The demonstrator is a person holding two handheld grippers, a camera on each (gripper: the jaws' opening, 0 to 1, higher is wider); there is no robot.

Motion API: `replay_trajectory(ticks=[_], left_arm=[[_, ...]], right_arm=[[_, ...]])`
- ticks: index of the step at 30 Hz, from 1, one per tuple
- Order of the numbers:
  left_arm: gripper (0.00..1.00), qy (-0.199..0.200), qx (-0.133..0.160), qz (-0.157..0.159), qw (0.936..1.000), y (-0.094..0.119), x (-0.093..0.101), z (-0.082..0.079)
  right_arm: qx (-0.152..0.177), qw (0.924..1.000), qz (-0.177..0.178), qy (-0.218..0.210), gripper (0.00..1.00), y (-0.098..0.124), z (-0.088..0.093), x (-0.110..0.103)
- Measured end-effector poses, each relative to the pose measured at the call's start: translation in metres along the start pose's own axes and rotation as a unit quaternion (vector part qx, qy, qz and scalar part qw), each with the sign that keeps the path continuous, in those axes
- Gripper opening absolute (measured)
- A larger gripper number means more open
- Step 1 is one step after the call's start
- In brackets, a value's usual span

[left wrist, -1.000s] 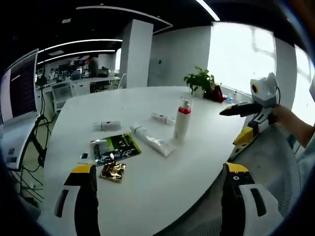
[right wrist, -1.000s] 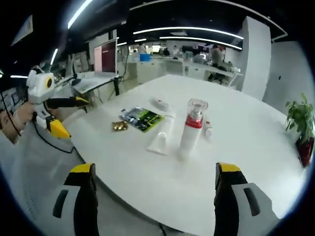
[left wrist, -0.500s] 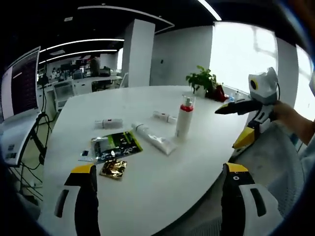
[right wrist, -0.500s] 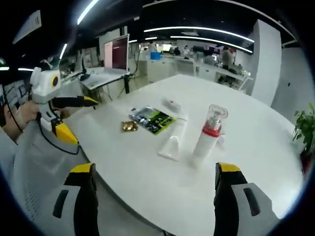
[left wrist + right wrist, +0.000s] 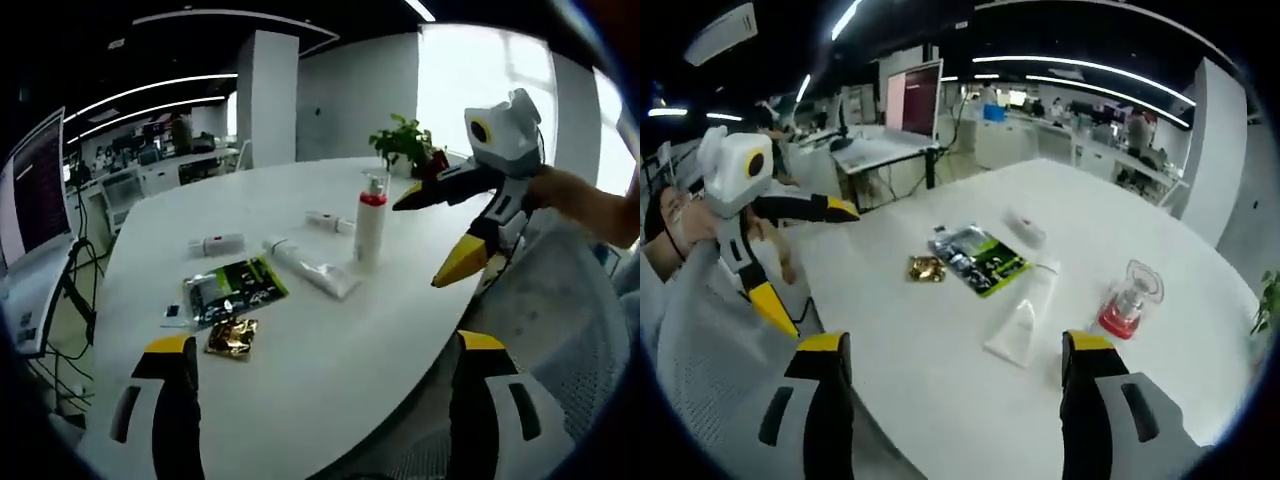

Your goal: Arrange the skincare products in the storage area until every visible bottle or jar stands upright without overlapping.

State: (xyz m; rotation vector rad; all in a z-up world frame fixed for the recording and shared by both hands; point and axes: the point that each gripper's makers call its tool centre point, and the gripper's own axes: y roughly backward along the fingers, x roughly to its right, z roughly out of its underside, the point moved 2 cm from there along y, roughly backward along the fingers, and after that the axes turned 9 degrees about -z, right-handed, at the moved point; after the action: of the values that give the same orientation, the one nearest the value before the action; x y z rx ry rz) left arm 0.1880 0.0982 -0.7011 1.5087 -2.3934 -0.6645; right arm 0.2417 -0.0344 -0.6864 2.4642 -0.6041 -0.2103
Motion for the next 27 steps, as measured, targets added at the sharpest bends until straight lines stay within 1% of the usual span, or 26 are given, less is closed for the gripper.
replay_trajectory(ticks=[1, 3, 5, 7, 11, 13, 15, 16, 19, 21, 22, 24, 26, 27], left_arm=[[0.99, -0.002, 0.000, -0.001, 1.0000, 0.000, -0.001, 0.000], [0.99, -0.005, -0.001, -0.003, 1.0000, 0.000, -0.001, 0.000], [0.99, -0.004, 0.002, -0.004, 1.0000, 0.000, -0.002, 0.000], [0.99, -0.003, 0.003, -0.005, 1.0000, 0.000, -0.004, -0.001], [0.99, -0.017, -0.007, -0.017, 0.9997, -0.001, -0.007, 0.003], [0.99, -0.018, -0.006, -0.016, 0.9997, -0.002, -0.008, 0.004], [0.99, -0.016, -0.005, -0.017, 0.9997, -0.002, -0.008, 0.004], [0.99, -0.016, -0.005, -0.017, 0.9997, -0.002, -0.008, 0.004], [0.99, -0.016, -0.004, -0.017, 0.9997, -0.002, -0.008, 0.004], [0.99, -0.017, -0.004, -0.014, 0.9997, -0.002, -0.007, 0.004], [0.99, -0.017, -0.004, -0.014, 0.9997, -0.002, -0.007, 0.004], [0.99, -0.018, -0.006, -0.015, 0.9997, -0.002, -0.006, 0.004], [0.99, -0.018, -0.005, -0.014, 0.9997, -0.002, -0.006, 0.004], [0.99, -0.019, -0.005, -0.013, 0.9997, -0.002, -0.005, 0.004]], right_arm=[[0.007, 1.0000, 0.003, 0.005, 0.84, -0.003, -0.005, 0.002], [0.014, 0.9998, 0.008, 0.010, 0.79, -0.009, -0.011, 0.010], [0.020, 0.9997, 0.014, 0.011, 0.76, -0.015, -0.013, 0.015], [0.017, 0.9997, 0.018, 0.005, 0.76, -0.022, -0.013, 0.022], [0.012, 0.9995, 0.026, 0.012, 0.65, -0.034, -0.009, 0.031], [0.006, 0.9995, 0.031, 0.002, 0.65, -0.043, -0.005, 0.037], [0.004, 0.9994, 0.033, 0.001, 0.64, -0.048, -0.004, 0.039], [0.006, 0.9990, 0.045, 0.004, 0.63, -0.051, -0.004, 0.043], [0.002, 0.9985, 0.055, 0.007, 0.56, -0.060, -0.004, 0.052], [0.001, 0.9982, 0.059, -0.004, 0.55, -0.065, -0.002, 0.056], [0.005, 0.9980, 0.061, -0.015, 0.53, -0.069, -0.001, 0.059], [0.003, 0.9975, 0.067, -0.021, 0.50, -0.074, 0.002, 0.061], [-0.008, 0.9959, 0.086, -0.025, 0.48, -0.081, 0.009, 0.069], [-0.007, 0.9957, 0.089, -0.025, 0.48, -0.082, 0.010, 0.068]])
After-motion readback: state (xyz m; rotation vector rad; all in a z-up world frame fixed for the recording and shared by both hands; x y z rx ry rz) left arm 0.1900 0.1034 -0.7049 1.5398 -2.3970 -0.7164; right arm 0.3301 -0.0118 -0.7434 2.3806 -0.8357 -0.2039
